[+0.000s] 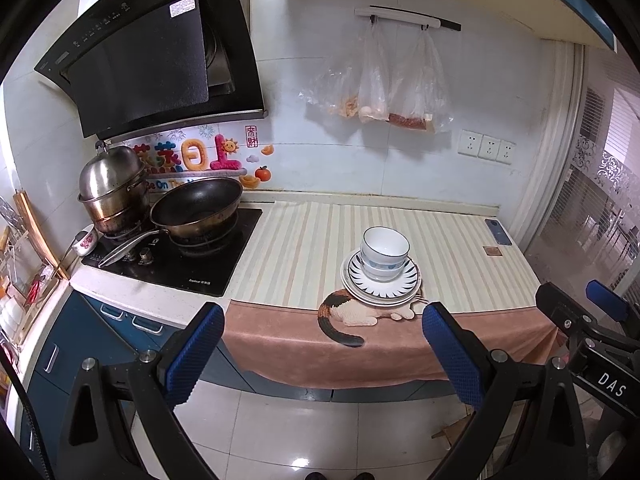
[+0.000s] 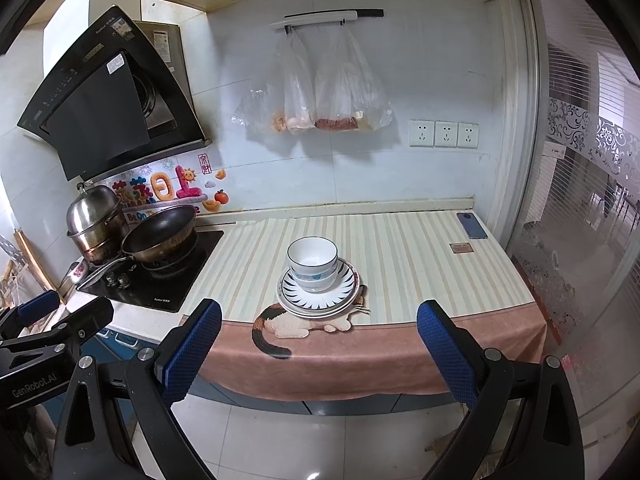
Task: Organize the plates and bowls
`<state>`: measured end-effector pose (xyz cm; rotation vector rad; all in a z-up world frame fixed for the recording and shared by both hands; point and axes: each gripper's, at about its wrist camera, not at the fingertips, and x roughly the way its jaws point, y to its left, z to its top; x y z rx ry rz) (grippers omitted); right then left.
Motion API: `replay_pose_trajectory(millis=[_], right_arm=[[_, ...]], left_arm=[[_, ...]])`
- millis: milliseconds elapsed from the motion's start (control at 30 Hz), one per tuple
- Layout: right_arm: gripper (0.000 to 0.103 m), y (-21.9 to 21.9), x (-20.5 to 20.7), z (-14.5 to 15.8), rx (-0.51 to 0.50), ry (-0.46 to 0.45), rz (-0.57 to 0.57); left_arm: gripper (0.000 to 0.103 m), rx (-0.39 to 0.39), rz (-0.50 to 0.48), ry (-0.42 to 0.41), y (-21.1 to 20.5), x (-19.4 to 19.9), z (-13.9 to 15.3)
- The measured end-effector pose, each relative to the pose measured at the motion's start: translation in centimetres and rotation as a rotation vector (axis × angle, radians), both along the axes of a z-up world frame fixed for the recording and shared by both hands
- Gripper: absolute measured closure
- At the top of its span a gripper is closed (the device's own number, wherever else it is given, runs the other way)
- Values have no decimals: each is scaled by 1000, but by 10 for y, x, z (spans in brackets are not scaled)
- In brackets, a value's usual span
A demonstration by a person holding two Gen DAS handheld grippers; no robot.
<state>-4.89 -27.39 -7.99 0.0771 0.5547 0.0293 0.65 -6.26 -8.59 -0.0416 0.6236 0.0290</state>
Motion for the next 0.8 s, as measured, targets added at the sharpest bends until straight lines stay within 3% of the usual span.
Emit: replay_pose_trajectory(millis=[800], right_arm=[[3,-3,9,-7,-5,7,4]], left_arm=[[1,2,-2,-2,6,1,-1]])
